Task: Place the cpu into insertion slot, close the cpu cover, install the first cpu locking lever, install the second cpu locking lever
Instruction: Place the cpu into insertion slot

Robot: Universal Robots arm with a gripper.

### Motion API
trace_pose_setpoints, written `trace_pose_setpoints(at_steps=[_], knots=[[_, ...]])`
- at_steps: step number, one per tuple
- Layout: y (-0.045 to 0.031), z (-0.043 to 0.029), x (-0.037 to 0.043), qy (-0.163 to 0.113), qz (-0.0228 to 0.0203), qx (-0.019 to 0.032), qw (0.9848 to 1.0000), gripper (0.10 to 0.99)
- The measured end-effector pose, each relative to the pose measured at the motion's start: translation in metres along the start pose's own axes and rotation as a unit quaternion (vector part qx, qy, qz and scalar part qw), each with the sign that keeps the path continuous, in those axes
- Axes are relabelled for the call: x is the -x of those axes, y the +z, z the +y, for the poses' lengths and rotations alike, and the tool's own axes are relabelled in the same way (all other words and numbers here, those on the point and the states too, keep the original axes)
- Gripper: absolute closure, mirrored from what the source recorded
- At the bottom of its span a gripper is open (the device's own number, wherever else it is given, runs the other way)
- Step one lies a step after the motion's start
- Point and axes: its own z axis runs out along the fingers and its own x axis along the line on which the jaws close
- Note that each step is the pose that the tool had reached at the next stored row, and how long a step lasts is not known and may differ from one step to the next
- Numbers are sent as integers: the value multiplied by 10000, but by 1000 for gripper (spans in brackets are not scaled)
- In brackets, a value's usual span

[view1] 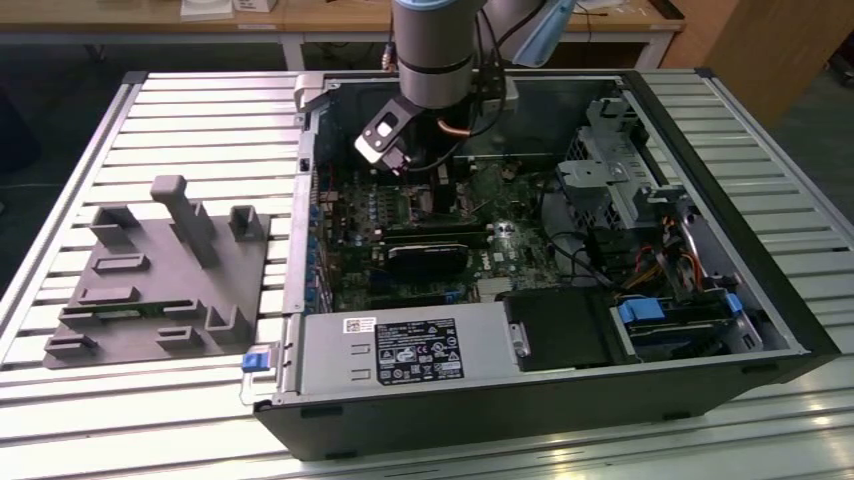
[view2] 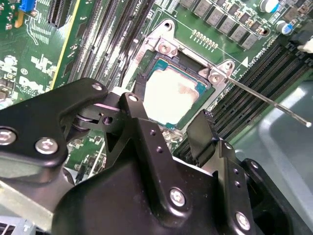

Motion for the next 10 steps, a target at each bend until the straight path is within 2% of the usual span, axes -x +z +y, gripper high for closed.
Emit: trace_pose_setpoints(at_steps=[10], knots=[[-19,2,-1,0,1,0,10000,475]])
